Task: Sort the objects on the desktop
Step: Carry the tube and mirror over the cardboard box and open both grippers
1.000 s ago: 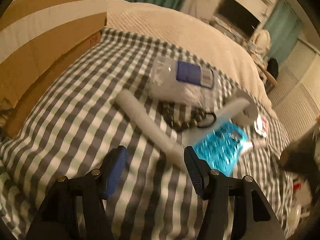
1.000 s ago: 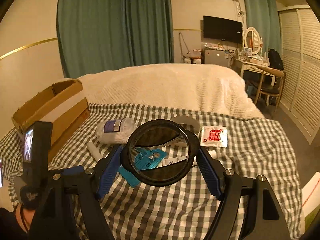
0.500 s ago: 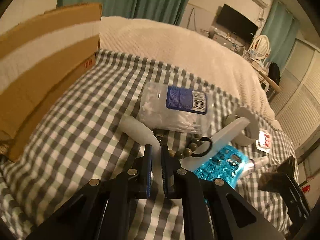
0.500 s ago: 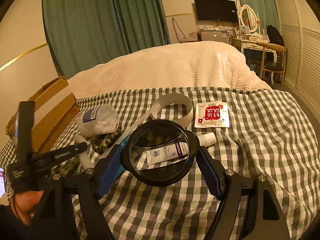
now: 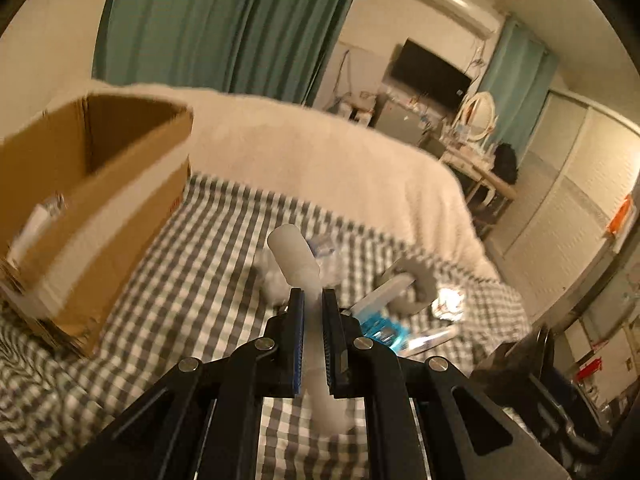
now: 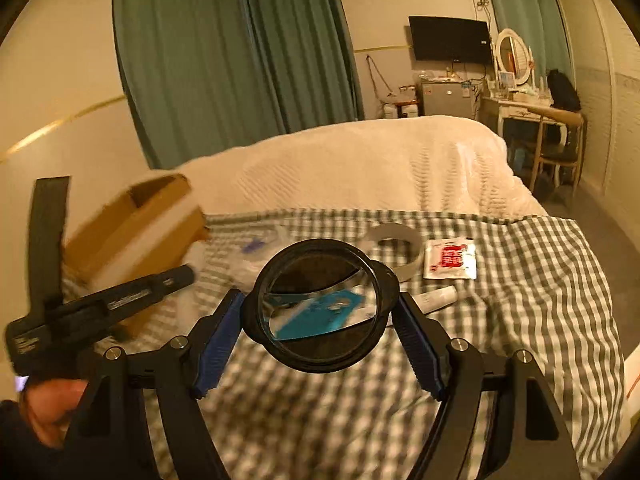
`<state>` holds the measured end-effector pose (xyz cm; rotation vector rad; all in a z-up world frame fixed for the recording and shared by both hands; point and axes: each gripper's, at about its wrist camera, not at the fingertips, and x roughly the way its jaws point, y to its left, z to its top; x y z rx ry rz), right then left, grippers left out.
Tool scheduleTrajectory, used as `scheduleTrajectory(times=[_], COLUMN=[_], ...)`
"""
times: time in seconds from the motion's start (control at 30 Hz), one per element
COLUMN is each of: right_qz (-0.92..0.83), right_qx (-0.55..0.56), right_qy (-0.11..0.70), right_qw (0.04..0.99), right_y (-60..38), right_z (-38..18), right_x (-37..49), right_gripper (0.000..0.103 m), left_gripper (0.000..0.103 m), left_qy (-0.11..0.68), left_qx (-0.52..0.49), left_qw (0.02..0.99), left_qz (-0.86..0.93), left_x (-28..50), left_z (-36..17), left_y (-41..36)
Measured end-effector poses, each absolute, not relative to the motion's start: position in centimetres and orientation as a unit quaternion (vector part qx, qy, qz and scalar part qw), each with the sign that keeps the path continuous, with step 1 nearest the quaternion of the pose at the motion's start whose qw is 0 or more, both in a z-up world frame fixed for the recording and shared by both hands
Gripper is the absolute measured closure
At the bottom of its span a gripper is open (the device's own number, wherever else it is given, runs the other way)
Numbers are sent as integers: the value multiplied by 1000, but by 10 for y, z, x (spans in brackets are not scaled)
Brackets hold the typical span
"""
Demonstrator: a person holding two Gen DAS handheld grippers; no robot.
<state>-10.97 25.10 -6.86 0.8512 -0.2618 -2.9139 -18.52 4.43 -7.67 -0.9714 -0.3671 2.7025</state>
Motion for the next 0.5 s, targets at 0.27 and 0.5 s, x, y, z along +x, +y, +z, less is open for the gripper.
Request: scheduleTrajectory(times=[0.27,0.5], right_qz=[-960,-957], right_qx=[264,263], right_qy=[-58,-50], right_qw=[68,110], right_y=[206,140], right_z=[1,39], right_x=[-81,-99], right_gripper=[28,28], left_gripper=[95,95], left_qy=[-184,-212], left_qx=[-296,-253], left_qw=[128,98], left_qz=[929,939], left_x=[-166,-182], left_z=[-31,12], left_y=[-15,-89])
